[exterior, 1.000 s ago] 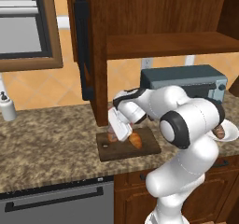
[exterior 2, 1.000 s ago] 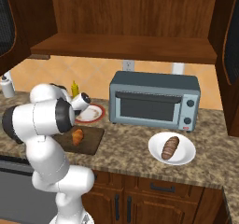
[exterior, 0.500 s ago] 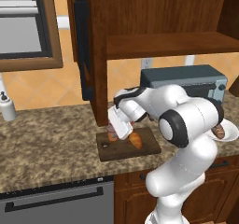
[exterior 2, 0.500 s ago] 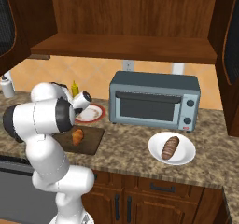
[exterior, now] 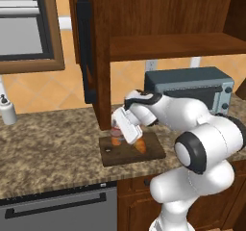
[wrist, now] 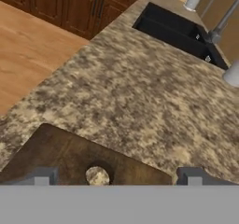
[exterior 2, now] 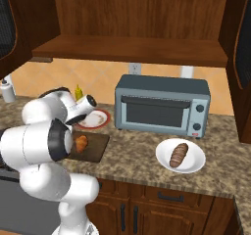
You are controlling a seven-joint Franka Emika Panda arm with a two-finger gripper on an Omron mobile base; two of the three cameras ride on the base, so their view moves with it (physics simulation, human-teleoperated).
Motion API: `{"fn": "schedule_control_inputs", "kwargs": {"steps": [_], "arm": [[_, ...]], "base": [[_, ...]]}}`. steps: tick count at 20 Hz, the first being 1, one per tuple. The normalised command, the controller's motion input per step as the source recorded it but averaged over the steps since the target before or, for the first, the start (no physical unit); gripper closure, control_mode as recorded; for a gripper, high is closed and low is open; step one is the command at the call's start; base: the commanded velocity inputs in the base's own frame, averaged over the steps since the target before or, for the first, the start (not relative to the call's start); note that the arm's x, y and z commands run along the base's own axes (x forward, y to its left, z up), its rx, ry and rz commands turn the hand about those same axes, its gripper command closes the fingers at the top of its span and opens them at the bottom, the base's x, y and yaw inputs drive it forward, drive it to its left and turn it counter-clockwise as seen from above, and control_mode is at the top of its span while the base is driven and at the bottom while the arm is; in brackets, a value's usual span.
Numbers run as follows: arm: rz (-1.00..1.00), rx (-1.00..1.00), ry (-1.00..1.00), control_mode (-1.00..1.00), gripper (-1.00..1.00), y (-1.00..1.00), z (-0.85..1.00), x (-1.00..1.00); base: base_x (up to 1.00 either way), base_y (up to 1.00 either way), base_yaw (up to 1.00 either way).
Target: From the different types of pastries on the counter, select a croissant and place it on the cutting board. Then retrieve a jar of jam from the cabinet and place it alongside the croissant on the cutting board.
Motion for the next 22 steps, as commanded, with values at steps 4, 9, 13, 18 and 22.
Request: {"fn": "schedule_control_inputs", "kwargs": {"steps": [4,9,13,18,22], "arm": [[-0.03,0.12,-0.09,-1.0,-1.0,-0.7,0.2,-0.69],[-0.04,0.2,-0.03,-1.0,-1.0,-1.0,0.0,-0.61],[-0.02,0.32,-0.05,-1.0,-1.0,-1.0,0.0,-0.65],[0.0,0.41,-0.06,-1.0,-1.0,-1.0,0.0,-0.53],[0.0,0.4,-0.05,-1.0,-1.0,-1.0,0.0,-0.38]], "base": [[0.0,0.0,0.0],[0.0,0.0,0.0],[0.0,0.0,0.0],[0.0,0.0,0.0],[0.0,0.0,0.0]]}}
